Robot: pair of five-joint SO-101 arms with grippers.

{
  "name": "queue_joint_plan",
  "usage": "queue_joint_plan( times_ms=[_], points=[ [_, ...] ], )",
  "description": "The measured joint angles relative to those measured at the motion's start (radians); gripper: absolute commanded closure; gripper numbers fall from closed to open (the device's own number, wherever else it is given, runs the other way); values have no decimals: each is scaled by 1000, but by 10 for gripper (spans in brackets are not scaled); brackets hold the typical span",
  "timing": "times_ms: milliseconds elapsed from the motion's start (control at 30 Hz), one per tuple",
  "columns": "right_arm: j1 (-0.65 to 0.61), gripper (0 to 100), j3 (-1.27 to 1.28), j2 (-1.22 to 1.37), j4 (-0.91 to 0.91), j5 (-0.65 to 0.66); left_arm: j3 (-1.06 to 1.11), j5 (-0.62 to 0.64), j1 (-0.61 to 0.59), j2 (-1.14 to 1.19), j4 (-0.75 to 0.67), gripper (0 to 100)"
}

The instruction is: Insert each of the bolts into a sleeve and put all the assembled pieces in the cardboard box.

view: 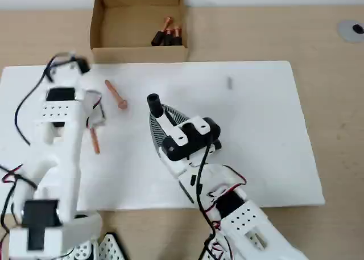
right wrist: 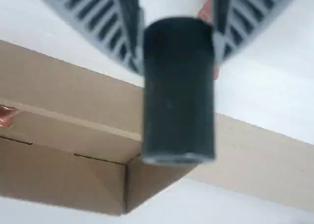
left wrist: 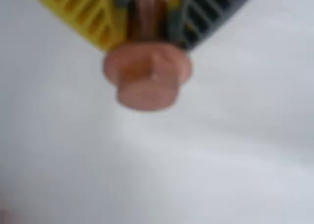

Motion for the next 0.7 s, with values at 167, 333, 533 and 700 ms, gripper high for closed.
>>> queue_joint_plan(
  times_ms=[167, 333, 533, 700],
  points=[
    [0, 989, -20, 0, 3, 0, -192, -137, 164, -184, 204, 993],
    [0, 989, -21, 0, 3, 0, -270, -157, 187, -296, 288, 994],
    [0, 989, -21, 0, 3, 0, -379, -127, 187, -456, 298, 994],
    [0, 989, -21, 0, -2, 0, -410, -89, 305, -736, 146, 994]
  ],
)
